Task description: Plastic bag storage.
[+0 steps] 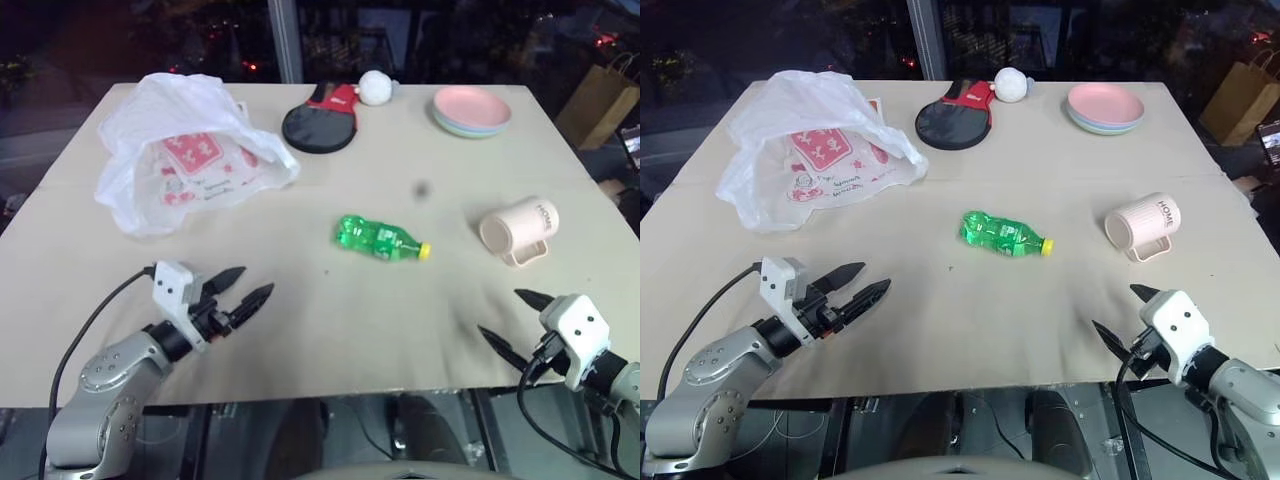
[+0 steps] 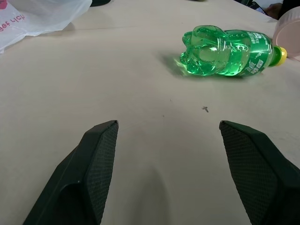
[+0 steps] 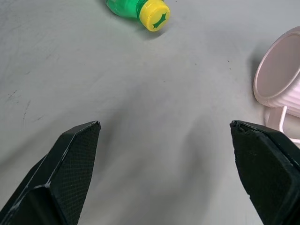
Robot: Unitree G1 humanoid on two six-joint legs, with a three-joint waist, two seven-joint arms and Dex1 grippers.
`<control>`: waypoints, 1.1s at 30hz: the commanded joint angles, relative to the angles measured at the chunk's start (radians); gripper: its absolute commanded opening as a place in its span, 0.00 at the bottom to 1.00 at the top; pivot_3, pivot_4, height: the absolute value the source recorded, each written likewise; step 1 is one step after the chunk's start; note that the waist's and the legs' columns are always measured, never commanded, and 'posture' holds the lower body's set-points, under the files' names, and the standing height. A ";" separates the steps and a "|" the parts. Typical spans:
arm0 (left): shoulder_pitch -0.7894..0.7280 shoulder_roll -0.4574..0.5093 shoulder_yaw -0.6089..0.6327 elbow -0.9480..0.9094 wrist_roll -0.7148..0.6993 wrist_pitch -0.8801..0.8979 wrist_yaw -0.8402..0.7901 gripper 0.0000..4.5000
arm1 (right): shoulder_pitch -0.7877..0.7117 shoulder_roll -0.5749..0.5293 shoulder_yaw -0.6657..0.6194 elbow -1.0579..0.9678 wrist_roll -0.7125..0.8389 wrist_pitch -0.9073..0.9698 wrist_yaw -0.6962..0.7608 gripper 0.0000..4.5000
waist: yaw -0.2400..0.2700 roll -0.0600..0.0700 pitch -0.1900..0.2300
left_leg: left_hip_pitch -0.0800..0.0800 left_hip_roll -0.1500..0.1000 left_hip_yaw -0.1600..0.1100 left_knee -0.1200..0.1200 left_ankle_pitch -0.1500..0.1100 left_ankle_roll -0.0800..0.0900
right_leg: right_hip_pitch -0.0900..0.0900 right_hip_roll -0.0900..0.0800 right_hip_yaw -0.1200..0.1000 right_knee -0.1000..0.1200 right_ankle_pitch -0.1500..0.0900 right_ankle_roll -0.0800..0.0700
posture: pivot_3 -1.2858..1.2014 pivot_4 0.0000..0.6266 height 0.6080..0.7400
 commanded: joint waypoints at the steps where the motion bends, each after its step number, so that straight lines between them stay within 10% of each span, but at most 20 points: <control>1: -0.039 -0.011 0.022 -0.026 -0.021 0.009 0.044 0.79 | -0.025 0.007 -0.003 -0.021 0.009 -0.027 -0.005 1.00 | 0.000 0.000 0.000 | 0.000 0.000 0.000 0.000 0.000 0.000 | 0.000 0.000 0.000 0.000 0.000 0.000 | 0.52 0.24 1.00; 8: -0.275 -0.082 0.038 -0.008 0.116 0.045 0.391 0.79 | -0.209 0.038 0.167 -0.055 -0.024 -0.157 0.011 1.00 | 0.000 -0.001 0.000 | 0.001 0.000 -0.001 0.001 0.000 0.000 | 0.001 0.001 0.000 0.002 0.000 0.001 | 0.52 0.24 1.00; 20: -0.529 0.205 -0.145 0.174 0.604 0.077 0.546 0.79 | -0.495 0.012 0.272 -0.090 0.093 -0.038 0.034 1.00 | 0.008 -0.002 0.001 | -0.001 -0.001 -0.003 -0.001 0.000 0.000 | 0.000 0.001 -0.001 0.000 0.001 -0.001 | 0.52 0.24 1.00; 33: -1.189 0.208 -0.474 1.095 0.936 -0.088 0.563 0.73 | -0.537 0.017 0.303 -0.122 0.069 0.015 -0.031 1.00 | 0.000 -0.003 0.001 | -0.002 -0.001 -0.003 -0.001 0.000 0.000 | -0.001 0.002 -0.002 0.001 0.003 0.003 | 0.52 0.24 1.00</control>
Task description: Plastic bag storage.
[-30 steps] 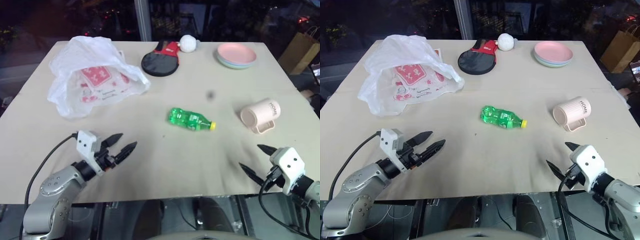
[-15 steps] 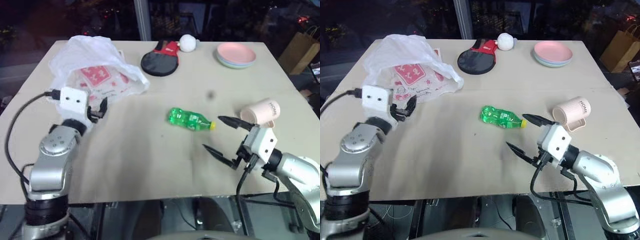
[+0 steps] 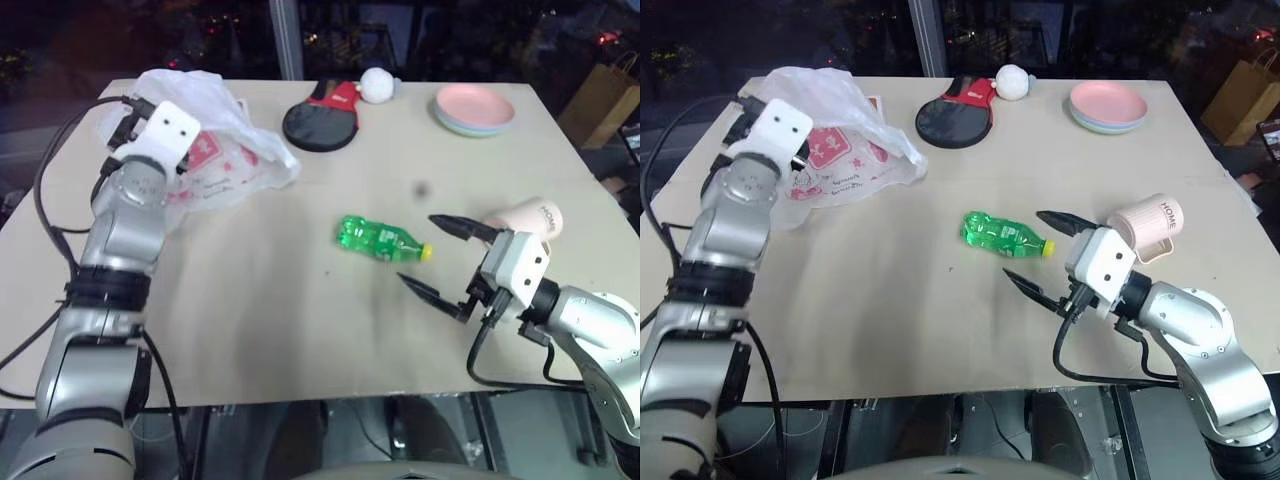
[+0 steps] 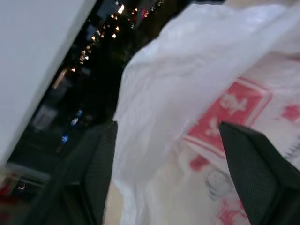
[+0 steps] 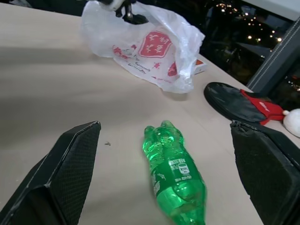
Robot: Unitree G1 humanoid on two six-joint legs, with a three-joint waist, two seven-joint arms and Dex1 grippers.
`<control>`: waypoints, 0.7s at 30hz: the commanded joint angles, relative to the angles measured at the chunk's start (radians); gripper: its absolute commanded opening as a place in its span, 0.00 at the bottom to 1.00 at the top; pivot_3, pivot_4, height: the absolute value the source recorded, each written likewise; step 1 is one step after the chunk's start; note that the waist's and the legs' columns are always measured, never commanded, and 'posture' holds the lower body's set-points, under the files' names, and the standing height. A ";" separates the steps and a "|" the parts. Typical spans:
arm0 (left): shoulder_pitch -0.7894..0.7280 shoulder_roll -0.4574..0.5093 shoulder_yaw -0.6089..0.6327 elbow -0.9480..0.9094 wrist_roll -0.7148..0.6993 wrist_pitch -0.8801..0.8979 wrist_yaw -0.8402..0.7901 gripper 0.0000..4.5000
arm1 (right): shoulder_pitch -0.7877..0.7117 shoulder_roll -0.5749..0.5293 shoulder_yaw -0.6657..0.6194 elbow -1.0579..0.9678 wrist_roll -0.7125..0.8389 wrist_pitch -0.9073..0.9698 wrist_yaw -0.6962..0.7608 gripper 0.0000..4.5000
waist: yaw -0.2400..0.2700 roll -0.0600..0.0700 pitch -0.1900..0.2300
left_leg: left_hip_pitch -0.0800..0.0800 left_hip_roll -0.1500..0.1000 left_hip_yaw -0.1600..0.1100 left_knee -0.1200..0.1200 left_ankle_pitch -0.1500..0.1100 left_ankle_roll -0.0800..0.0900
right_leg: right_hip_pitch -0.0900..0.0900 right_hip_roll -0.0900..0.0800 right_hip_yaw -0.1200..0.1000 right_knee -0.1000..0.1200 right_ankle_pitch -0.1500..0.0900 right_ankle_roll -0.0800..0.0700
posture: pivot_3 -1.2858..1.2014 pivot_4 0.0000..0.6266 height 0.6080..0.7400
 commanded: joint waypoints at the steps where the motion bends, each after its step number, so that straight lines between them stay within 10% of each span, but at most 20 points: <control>1: -0.149 -0.013 -0.040 0.255 0.059 -0.101 0.003 0.66 | -0.010 0.001 0.002 -0.051 -0.006 0.006 -0.027 1.00 | 0.001 0.000 0.000 | 0.000 0.000 0.000 0.000 0.000 0.000 | 0.000 0.000 0.000 0.000 0.000 0.000 | 0.52 0.24 1.00; 8: -0.252 -0.017 -0.002 0.484 -0.001 -0.284 -0.064 0.02 | 0.006 -0.003 0.006 -0.072 -0.016 0.025 -0.059 1.00 | 0.001 -0.001 0.000 | -0.001 0.000 0.000 0.000 0.000 0.000 | -0.001 0.000 0.000 0.000 0.000 0.000 | 0.52 0.24 1.00; 21: -0.158 -0.051 0.324 -0.093 -0.501 0.396 -0.437 0.02 | -0.032 -0.023 0.065 0.031 -0.111 0.039 -0.061 1.00 | -0.003 -0.002 0.001 | 0.000 0.000 0.000 0.000 0.000 0.000 | 0.000 0.000 0.000 0.002 0.001 -0.001 | 0.52 0.24 1.00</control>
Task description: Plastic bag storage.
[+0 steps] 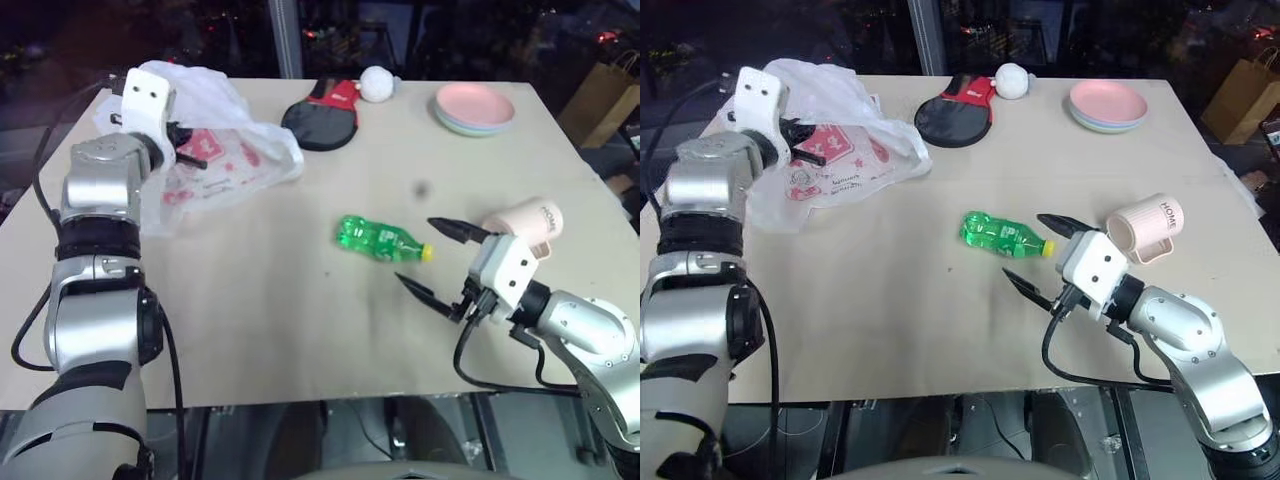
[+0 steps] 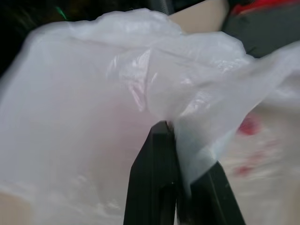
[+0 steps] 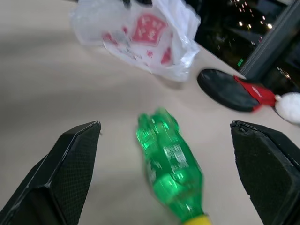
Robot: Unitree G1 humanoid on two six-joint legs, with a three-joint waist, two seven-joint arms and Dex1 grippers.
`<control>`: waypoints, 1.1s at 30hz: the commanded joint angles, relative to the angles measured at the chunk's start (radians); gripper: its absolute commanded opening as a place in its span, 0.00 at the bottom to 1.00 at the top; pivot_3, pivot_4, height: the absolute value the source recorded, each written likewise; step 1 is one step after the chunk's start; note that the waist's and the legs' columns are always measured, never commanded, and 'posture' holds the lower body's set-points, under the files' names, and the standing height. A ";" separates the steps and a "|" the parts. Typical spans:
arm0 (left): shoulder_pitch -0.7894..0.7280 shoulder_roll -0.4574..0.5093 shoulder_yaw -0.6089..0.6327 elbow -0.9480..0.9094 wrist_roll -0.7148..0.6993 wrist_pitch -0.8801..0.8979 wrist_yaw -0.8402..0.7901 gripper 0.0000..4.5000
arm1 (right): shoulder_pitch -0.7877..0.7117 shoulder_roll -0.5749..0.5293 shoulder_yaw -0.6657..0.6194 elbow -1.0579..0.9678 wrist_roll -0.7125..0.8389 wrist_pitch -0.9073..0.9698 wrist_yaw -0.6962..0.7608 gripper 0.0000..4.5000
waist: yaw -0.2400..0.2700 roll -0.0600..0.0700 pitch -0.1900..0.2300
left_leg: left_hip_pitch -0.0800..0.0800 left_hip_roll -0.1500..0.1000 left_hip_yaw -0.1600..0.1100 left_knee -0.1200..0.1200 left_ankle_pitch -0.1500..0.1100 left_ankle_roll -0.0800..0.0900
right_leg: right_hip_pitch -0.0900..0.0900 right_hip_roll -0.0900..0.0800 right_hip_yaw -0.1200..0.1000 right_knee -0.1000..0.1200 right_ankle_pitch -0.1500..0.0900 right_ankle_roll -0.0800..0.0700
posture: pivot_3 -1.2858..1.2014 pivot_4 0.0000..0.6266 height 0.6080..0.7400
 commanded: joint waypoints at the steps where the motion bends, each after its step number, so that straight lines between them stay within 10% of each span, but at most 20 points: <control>1: -0.021 -0.007 0.067 -0.212 -0.118 0.251 -0.015 0.02 | -0.051 -0.020 0.015 0.036 -0.038 0.004 0.006 1.00 | 0.001 0.000 0.000 | 0.000 0.000 0.000 0.000 0.000 0.000 | 0.000 0.000 0.000 0.001 0.000 0.000 | 0.52 0.24 1.00; 31: -0.088 -0.008 0.092 -0.621 -0.341 0.887 0.098 0.02 | -0.509 0.172 0.281 0.841 -0.283 -0.153 0.173 1.00 | -0.025 0.001 0.001 | 0.002 0.000 -0.001 0.000 0.000 0.000 | 0.000 0.000 0.000 0.003 0.000 -0.001 | 0.52 0.24 1.00; 33: -0.064 -0.010 0.095 -0.628 -0.341 0.888 0.105 0.00 | -0.520 0.191 0.269 0.859 -0.272 -0.149 0.178 0.88 | -0.027 0.001 0.001 | 0.002 0.000 -0.001 0.000 0.000 0.000 | 0.000 0.001 0.000 0.003 0.000 -0.001 | 0.52 0.24 1.00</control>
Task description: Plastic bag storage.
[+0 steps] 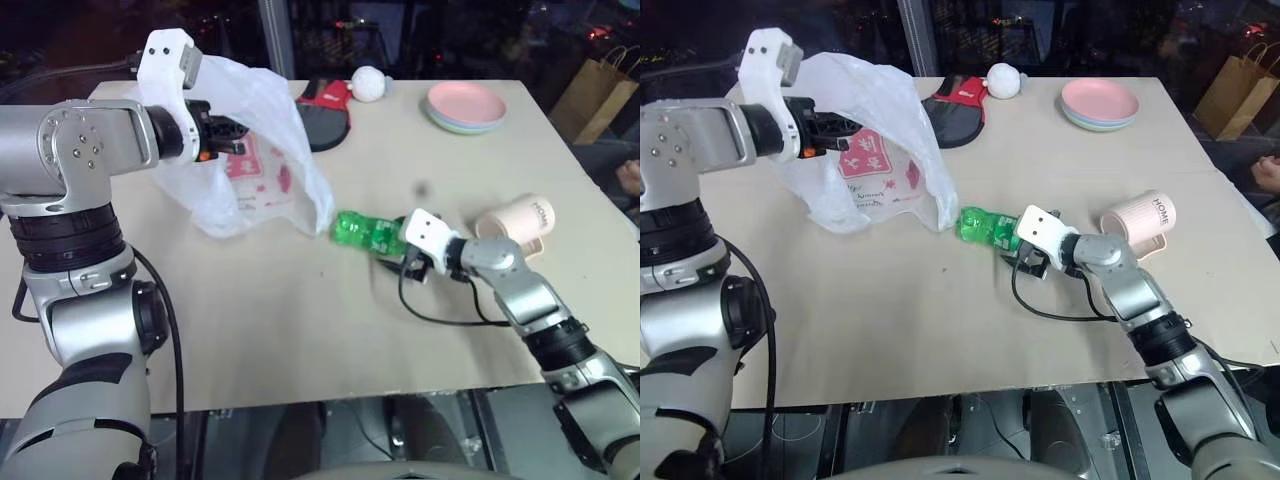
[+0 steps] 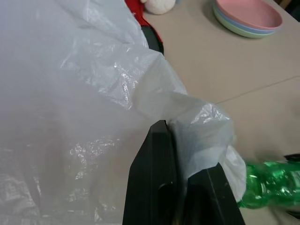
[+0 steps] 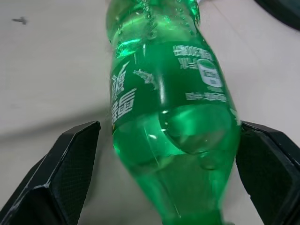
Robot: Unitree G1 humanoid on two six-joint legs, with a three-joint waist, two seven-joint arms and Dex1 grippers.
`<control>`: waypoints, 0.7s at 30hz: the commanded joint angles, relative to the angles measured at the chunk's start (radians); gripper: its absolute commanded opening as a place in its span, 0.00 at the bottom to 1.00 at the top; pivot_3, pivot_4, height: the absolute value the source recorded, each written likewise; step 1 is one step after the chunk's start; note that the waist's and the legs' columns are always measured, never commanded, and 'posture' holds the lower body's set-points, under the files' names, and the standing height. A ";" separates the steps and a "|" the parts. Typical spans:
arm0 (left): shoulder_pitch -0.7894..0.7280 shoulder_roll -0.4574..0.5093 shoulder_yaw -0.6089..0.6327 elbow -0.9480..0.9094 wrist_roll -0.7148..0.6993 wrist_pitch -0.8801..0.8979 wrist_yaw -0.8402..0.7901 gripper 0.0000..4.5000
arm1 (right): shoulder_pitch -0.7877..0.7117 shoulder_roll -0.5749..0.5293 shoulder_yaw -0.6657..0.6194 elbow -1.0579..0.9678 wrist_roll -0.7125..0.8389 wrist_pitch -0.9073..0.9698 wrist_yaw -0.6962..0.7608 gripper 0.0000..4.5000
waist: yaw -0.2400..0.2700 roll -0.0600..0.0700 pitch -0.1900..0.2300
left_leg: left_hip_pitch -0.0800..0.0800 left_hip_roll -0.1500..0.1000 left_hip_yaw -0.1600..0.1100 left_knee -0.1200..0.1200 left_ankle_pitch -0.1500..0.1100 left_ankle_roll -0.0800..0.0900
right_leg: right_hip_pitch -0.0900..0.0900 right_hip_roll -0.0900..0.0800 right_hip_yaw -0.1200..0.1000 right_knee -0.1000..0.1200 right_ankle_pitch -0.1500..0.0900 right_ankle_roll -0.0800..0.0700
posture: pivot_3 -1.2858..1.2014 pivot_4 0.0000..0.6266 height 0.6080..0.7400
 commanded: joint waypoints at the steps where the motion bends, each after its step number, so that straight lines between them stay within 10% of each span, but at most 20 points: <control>1: 0.028 0.007 0.016 -0.050 -0.003 0.002 0.014 0.00 | -0.024 0.028 -0.012 0.013 0.017 -0.010 0.024 0.83 | -0.002 0.000 0.000 | 0.000 0.000 0.000 0.000 0.000 0.000 | 0.000 0.000 0.000 0.000 0.000 0.000 | 0.52 0.24 1.00; 3: 0.055 0.006 0.009 -0.061 0.001 -0.008 0.022 0.00 | -0.027 0.034 -0.018 0.013 0.018 -0.008 0.028 0.66 | -0.004 0.000 0.000 | 0.001 0.000 0.001 -0.001 0.000 0.000 | 0.000 0.000 0.001 0.000 0.000 0.000 | 0.52 0.24 1.00; 21: -0.165 -0.191 0.125 0.134 -0.031 0.071 0.071 0.00 | 0.365 -0.106 -0.251 -0.740 0.279 0.386 0.013 0.66 | 0.011 0.000 0.002 | -0.002 -0.002 -0.001 0.000 0.000 0.000 | -0.002 -0.001 -0.001 0.000 0.000 0.001 | 0.52 0.24 1.00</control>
